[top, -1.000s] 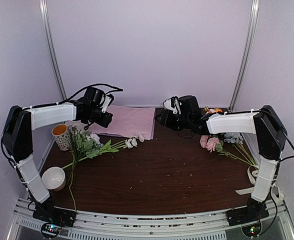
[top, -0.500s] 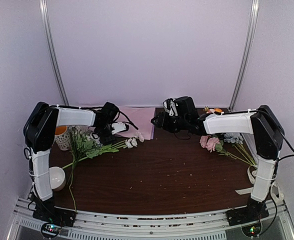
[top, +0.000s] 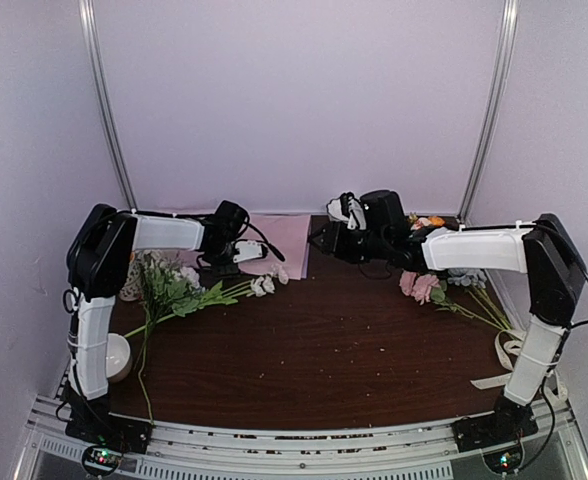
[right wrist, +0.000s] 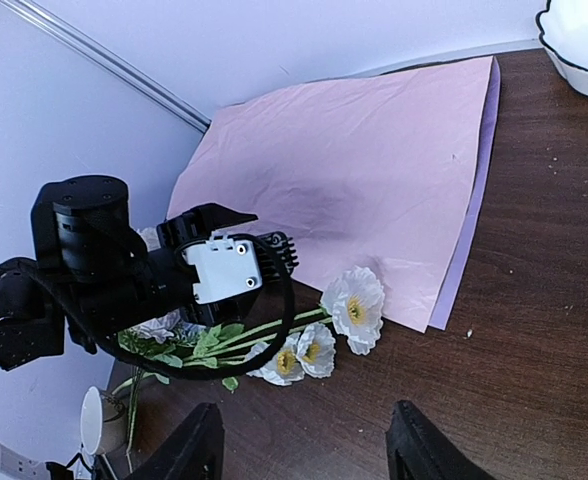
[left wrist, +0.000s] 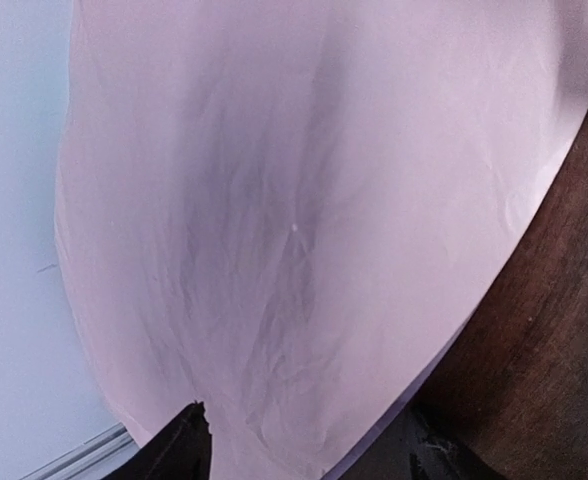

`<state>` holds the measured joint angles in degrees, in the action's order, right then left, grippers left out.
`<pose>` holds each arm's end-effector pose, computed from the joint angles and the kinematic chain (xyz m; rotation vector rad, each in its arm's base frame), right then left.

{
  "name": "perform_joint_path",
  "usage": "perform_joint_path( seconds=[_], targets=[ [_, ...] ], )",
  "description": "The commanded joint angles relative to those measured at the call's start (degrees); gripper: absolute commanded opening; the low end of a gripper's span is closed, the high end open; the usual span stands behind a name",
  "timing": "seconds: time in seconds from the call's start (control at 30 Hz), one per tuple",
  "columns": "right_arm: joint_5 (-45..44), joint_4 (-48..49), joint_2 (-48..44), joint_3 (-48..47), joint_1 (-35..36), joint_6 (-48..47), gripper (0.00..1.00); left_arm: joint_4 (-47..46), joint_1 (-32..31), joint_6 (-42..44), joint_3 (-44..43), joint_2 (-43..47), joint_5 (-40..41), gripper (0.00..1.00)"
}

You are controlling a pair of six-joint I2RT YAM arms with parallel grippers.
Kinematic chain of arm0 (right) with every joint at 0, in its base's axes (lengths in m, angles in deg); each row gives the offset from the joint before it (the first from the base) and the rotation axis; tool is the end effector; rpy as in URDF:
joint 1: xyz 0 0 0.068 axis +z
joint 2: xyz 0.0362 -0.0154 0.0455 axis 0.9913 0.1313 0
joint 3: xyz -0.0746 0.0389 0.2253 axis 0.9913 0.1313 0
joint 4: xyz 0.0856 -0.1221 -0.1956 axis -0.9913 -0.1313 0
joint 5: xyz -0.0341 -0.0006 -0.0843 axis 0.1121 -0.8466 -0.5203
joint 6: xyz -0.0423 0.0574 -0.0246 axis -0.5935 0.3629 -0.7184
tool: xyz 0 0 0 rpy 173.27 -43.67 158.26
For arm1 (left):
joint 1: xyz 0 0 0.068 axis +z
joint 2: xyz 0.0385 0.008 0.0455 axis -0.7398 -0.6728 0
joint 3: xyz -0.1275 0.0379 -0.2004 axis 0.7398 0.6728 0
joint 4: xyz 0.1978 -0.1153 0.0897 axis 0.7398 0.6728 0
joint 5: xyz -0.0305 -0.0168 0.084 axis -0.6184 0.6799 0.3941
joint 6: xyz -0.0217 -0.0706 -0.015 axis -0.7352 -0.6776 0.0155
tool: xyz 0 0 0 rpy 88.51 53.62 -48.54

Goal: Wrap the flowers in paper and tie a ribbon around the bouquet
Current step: Pick up the folded wrapping paper from the corner of the board.

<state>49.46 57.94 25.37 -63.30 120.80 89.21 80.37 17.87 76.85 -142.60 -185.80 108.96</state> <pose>0.3175 0.2744 0.2068 -0.1597 2.1926 1.1268 0.3988 -0.2039 0.1054 1.4776 2.0992 0.5558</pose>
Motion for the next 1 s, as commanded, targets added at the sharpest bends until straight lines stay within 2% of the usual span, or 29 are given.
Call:
perform_joint_path(
  seconds=[0.0,0.17,0.23,0.27,0.33,0.5,0.53,0.6,0.63,0.73,0.97],
  targets=[
    [-0.35,0.96,-2.07,0.83,-0.29,-0.88,0.57,1.1,-0.27,4.07,-2.89,-2.5,-1.41,0.69],
    [-0.03,1.03,-2.53,1.64,-0.46,-0.8,0.57,3.27,-0.56,3.75,-5.4,-3.58,-0.03,0.68],
    [-0.23,0.97,-3.12,2.33,-0.55,-0.82,0.57,-1.98,-1.28,2.23,-4.88,-3.63,8.19,0.66],
    [-0.4,0.89,-3.48,2.69,-0.55,-0.8,0.57,-3.59,-1.58,2.88,-4.88,-3.69,9.11,0.66],
    [-0.86,0.96,-4.39,3.76,-0.62,-1.02,0.57,-1.97,-1.71,3.4,-5.83,-4.87,5.88,0.67],
    [-3.45,0.58,-7.39,6.55,-0.64,-2.21,0.57,-3.18,-1.99,5.34,-9.45,-8.88,10.6,0.63],
    [-3.75,0.53,-7.79,6.92,-0.64,-2.55,0.57,-3.88,-2.01,5.31,-9.98,-9.26,11.05,0.59],
    [-3.98,-0.08,-8.26,7.0,-0.71,-3.1,0.57,-5.2,-2.08,5.42,-10.02,-9.39,10.86,0.46],
    [-3.91,-0.45,-8.41,6.95,-0.73,-3.44,0.57,-5.5,-2.14,5.28,-10.07,-9.38,10.51,0.36],
    [-3.82,-1.31,-8.67,6.62,-0.73,-4.1,0.57,-5.78,-2.12,3.42,-10.3,-8.9,9.94,0.0],
    [-6.5,-4.62,-11.12,6.31,-0.84,-6.47,0.57,-8.52,-0.83,-7.7,-9.56,1.09,7.38,0.0]
  ],
)
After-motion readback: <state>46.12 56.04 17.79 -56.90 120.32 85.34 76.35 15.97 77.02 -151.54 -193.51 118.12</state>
